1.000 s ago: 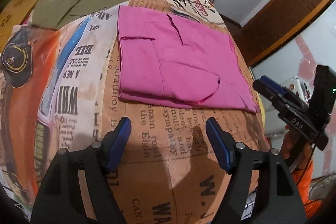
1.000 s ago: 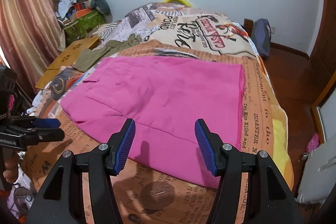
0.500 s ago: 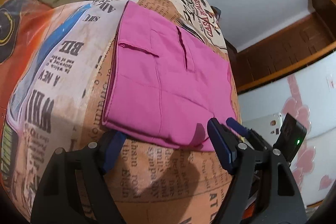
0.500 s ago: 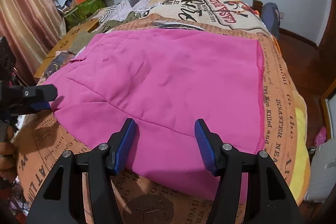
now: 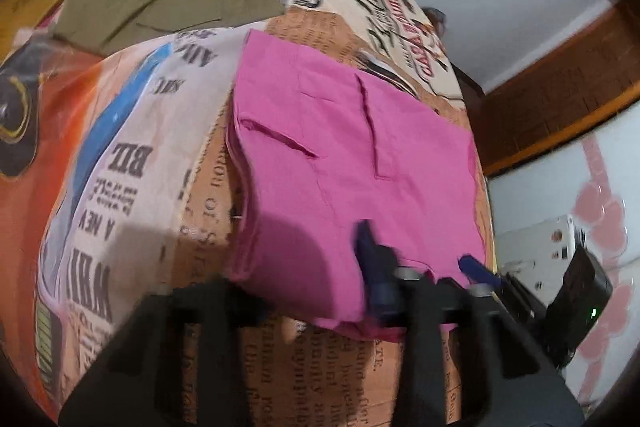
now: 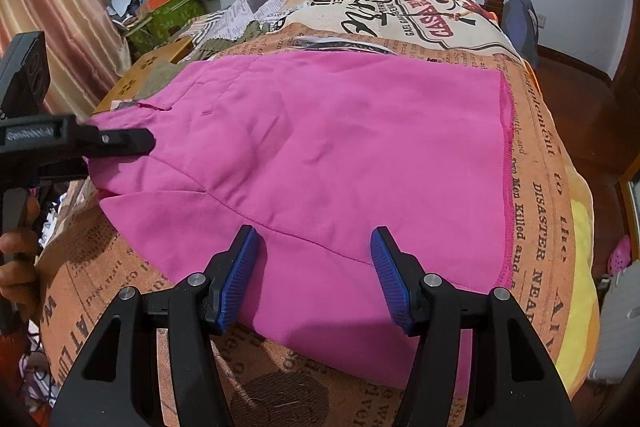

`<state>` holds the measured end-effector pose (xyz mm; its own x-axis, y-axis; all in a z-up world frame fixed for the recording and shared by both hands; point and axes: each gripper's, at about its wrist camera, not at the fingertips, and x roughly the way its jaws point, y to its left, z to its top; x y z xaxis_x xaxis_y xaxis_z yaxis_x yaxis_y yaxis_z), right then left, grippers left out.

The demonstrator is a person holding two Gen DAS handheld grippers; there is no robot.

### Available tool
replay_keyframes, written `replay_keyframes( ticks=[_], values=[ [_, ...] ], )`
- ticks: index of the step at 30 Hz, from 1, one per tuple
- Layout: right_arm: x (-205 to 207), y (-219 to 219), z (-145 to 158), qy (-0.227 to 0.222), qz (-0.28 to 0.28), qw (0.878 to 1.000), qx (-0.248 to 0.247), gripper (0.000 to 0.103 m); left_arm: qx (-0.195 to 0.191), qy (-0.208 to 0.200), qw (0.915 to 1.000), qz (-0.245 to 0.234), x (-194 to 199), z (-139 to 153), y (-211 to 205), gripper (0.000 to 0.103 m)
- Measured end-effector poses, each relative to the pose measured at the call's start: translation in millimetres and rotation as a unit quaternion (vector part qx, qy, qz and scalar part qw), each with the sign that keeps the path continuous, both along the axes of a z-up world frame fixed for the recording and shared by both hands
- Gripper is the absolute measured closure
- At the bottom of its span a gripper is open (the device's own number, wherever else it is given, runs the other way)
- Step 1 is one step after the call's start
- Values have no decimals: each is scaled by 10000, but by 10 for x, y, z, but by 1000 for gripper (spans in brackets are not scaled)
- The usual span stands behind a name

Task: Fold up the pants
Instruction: 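Grasp the pink pants edge with the left gripper and lift it upward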

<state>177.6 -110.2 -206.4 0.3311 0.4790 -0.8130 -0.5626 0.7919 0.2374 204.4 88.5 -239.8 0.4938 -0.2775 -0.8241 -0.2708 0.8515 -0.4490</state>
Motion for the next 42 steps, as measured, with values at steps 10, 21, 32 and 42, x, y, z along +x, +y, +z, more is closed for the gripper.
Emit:
replay_keyframes(
  ticks=[10, 21, 32, 42],
  values=[
    [-69, 263, 100, 101, 375, 9992, 35, 48, 1598, -544, 9856, -99, -390, 289, -76, 80],
    [-136, 1084, 377, -309, 779, 9963, 163, 48, 2537, -792, 9640, 57, -856, 464, 148, 81],
    [-243, 1523, 162, 80, 1714, 9846, -331, 46, 2345, -1278, 9636, -144, -914, 679, 96, 85],
    [-214, 1092, 269, 322, 1235, 9913, 324, 47, 2967, -1592, 9394, -650, -817, 919, -361, 86]
  ],
)
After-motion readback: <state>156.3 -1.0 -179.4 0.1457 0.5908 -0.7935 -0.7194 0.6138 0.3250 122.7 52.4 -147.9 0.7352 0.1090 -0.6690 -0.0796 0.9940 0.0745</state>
